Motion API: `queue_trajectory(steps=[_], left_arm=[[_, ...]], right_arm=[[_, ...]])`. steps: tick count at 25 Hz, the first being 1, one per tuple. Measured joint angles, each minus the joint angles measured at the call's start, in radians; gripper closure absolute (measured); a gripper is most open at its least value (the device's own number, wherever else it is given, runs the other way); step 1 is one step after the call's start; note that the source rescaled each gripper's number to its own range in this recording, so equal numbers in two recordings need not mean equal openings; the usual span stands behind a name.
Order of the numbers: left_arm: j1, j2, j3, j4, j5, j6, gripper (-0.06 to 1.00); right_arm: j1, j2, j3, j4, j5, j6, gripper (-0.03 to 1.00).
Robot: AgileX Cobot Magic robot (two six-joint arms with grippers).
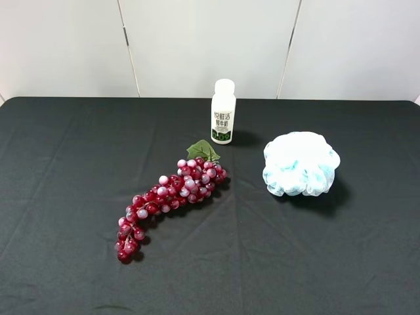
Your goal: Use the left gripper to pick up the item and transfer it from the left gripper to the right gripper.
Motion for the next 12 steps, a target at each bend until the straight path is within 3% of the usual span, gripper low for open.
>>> queue_trajectory(steps=[7,12], left_arm=[[0.000,0.000,0.000,0.000,0.000,0.000,-0.02],[0.000,0.000,0.000,0.000,0.000,0.000,-0.02]], right_arm=[[0.000,-0.201,0.117,0.000,-0.054,0.007,-0.03],[0.000,-0.216,0.130,-0.003,-0.080,0.007,-0.03]])
